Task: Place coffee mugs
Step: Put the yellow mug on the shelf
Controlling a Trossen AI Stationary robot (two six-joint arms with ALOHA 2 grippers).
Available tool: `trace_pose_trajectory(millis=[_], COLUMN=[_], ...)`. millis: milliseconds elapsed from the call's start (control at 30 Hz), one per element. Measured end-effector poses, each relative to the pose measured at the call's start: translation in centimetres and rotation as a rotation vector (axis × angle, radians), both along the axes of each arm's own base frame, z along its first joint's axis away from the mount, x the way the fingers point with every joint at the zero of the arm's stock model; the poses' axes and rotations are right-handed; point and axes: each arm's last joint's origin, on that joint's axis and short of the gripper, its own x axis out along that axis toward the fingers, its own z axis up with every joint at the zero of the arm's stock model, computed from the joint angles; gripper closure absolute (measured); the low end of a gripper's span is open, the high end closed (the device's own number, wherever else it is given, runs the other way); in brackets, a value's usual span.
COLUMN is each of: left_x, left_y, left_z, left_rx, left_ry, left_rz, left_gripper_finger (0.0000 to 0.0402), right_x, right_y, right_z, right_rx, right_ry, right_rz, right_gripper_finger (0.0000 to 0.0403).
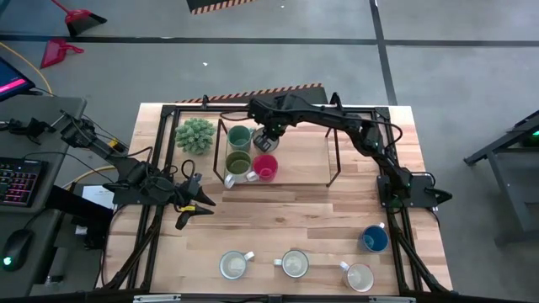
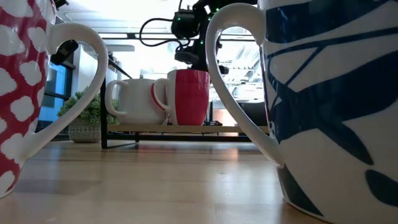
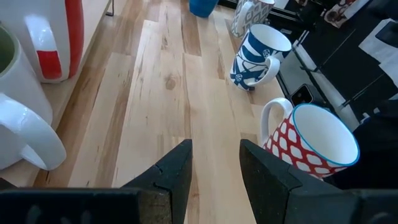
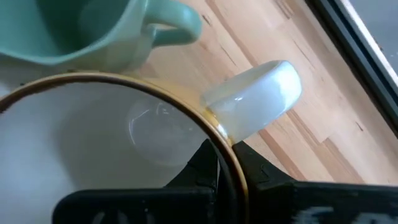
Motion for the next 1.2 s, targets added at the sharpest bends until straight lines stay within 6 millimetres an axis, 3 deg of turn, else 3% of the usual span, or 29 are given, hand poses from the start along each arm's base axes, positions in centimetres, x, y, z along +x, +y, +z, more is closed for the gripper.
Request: trace_pose_trajectory(millis=[1067,1200], left_x=[0.00,0.00], left_y=[0.00,0.00], left_z=[0.00,0.00], left_rx=[0.001,0.001], left_ry=[0.000,0.000], left_rz=[-0.001,-0.001], left_gripper_finger=[0.0280,0.0280], right_x=[0.28,0.22], right_y=[-0.57,-0.70], right_z=[-0.65,-0.66], right_rx=[-0.050,-0.038], right_ry=[0.023,0.023], right_rz=[0.054,0.065], right_gripper_finger=[0.0381,0.0358])
